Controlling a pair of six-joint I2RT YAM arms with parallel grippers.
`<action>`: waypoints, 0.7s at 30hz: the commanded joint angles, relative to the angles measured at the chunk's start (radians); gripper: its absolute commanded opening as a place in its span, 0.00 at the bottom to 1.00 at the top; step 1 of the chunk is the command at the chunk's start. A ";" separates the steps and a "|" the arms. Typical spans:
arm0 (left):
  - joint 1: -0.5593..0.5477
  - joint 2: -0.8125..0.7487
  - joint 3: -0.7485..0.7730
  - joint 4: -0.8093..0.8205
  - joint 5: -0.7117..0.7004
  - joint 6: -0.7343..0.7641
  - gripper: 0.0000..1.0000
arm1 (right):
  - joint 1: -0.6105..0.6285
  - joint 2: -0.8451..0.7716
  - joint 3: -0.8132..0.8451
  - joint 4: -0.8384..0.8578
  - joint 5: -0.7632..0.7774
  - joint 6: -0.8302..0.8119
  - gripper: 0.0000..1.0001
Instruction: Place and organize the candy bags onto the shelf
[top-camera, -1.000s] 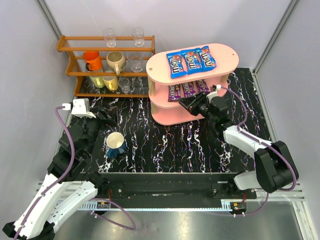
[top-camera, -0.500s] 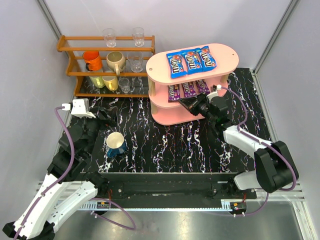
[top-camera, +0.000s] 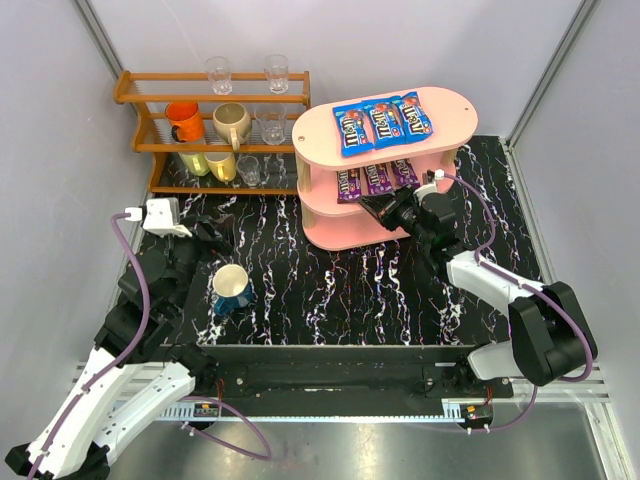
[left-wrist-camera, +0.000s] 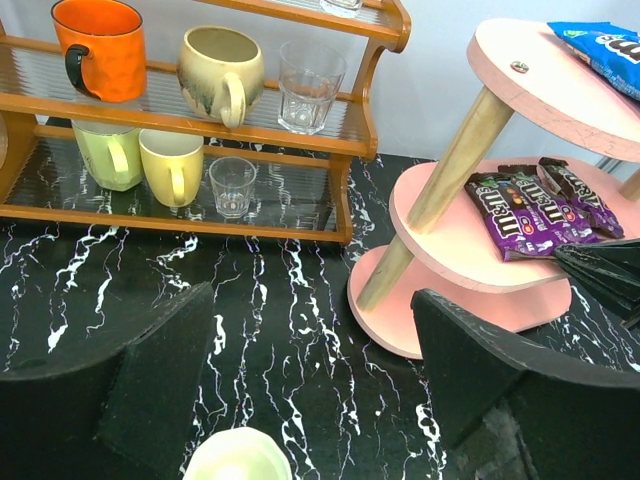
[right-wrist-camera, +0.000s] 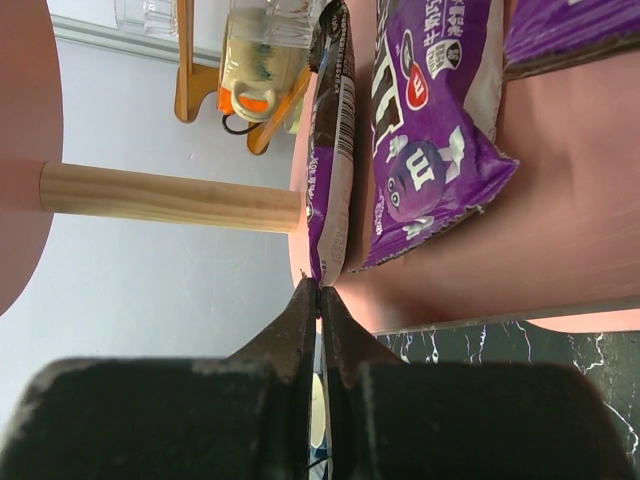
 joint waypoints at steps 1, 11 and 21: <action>0.006 -0.019 0.002 0.013 -0.026 0.018 0.84 | 0.010 -0.003 0.037 0.010 0.026 -0.027 0.06; 0.006 -0.023 0.008 0.007 -0.027 0.021 0.84 | -0.016 0.000 0.084 -0.059 -0.035 -0.078 0.02; 0.006 -0.020 0.014 0.006 -0.023 0.020 0.84 | -0.078 0.026 0.121 -0.099 -0.156 -0.099 0.00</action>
